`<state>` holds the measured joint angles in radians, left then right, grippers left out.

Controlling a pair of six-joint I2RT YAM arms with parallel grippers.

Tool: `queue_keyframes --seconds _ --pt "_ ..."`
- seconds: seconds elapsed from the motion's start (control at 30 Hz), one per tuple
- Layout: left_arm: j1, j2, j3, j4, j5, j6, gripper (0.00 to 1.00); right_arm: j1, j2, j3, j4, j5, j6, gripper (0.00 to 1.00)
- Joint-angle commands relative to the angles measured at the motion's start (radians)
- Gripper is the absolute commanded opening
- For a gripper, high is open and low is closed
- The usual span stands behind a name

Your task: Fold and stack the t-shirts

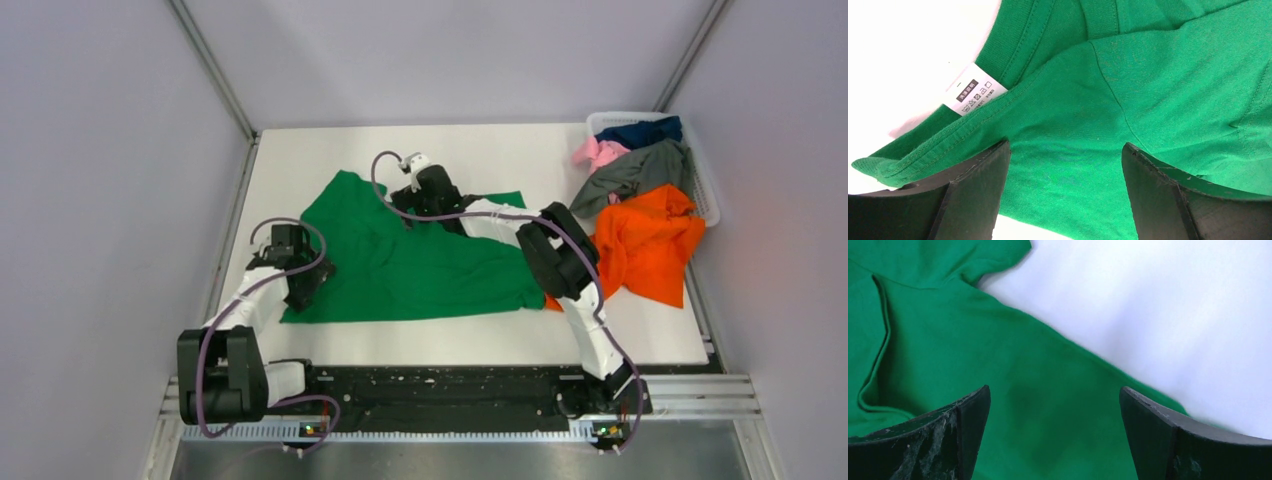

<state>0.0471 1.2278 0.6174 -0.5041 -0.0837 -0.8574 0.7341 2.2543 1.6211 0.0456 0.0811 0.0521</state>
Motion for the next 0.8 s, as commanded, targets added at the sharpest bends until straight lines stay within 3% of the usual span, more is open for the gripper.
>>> queue_keyframes --seconds 0.0,0.27,0.47,0.57,0.67,0.77 --pt "0.002 -0.028 0.065 -0.023 0.005 0.029 0.87 -0.016 -0.177 -0.049 -0.014 -0.015 0.128 0.99" --pt "0.0 -0.006 0.232 -0.015 0.048 0.06 0.87 -0.185 -0.503 -0.359 -0.132 -0.06 0.29 0.99" --pt "0.0 0.019 0.234 0.005 0.061 0.08 0.87 -0.305 -0.889 -0.717 -0.432 0.146 0.455 0.99" --pt "-0.001 0.026 0.219 0.016 0.077 0.091 0.87 -0.43 -1.103 -0.866 -0.529 0.18 0.472 0.99" --pt "-0.001 0.027 0.204 0.026 0.078 0.095 0.87 -0.596 -1.193 -0.961 -0.545 0.133 0.475 0.99" --pt "-0.001 0.029 0.193 0.037 0.078 0.096 0.87 -0.692 -1.173 -0.997 -0.504 0.066 0.473 0.99"
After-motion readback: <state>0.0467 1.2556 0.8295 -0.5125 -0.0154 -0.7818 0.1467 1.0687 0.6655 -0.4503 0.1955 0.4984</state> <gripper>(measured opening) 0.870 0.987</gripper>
